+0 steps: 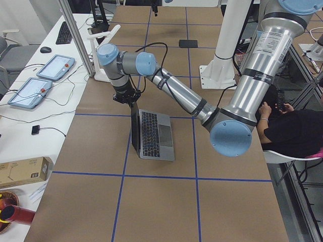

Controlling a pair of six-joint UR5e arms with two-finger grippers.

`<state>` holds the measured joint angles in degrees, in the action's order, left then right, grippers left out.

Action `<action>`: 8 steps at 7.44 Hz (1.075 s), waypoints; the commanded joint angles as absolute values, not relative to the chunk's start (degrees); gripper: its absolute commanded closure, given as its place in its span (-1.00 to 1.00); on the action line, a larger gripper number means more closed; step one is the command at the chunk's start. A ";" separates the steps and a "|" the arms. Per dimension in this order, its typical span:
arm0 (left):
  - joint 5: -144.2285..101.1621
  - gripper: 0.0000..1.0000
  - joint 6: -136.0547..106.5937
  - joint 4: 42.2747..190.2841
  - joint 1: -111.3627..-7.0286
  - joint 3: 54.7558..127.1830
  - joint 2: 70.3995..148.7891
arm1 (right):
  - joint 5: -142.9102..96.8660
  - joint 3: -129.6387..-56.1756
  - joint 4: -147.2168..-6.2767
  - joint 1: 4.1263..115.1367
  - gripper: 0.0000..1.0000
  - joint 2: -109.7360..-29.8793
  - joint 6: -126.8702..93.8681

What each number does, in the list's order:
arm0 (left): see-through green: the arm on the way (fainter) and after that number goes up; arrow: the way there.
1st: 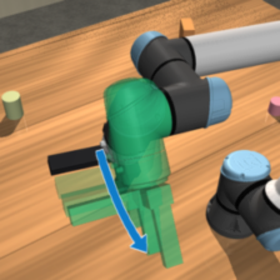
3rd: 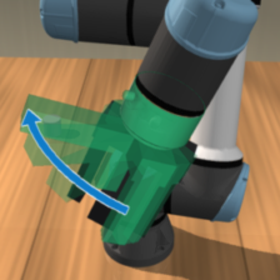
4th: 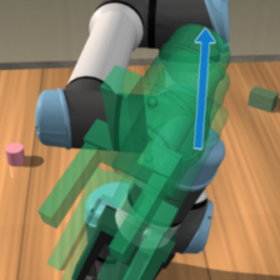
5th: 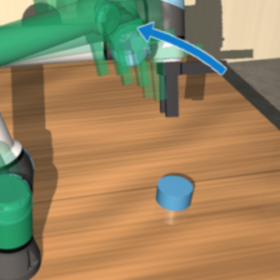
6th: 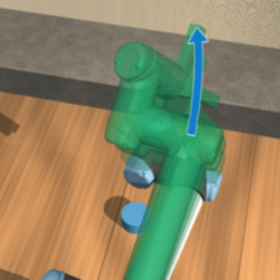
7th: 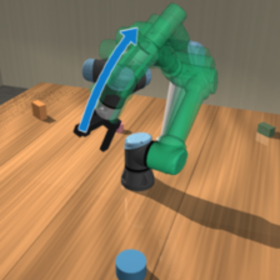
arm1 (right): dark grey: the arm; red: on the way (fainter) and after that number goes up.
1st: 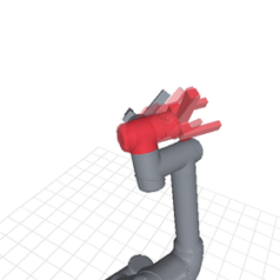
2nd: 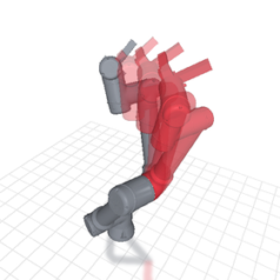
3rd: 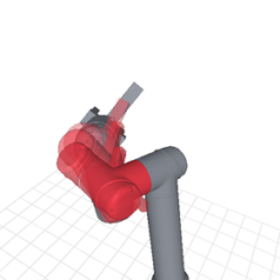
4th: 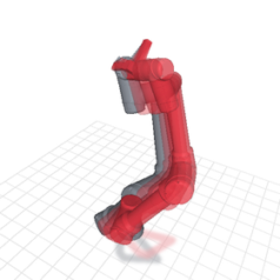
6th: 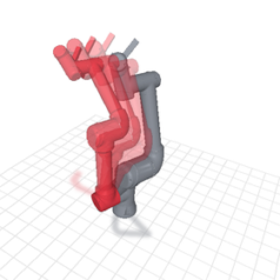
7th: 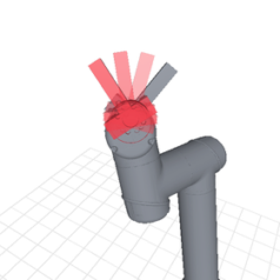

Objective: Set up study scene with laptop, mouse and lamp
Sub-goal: 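Push the open grey laptop with the left gripper toward the table center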

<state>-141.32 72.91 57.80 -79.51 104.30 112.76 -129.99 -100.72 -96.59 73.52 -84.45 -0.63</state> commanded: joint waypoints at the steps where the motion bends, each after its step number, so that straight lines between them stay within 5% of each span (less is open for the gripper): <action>1: -141.33 0.83 71.55 57.92 -77.97 102.74 118.11 | -130.08 -100.81 -96.59 73.56 -1.00 -84.55 -0.70; 8: -137.11 0.84 63.81 64.77 -68.21 102.40 126.55 | -130.43 -102.74 -96.68 73.56 -1.00 -85.08 -0.70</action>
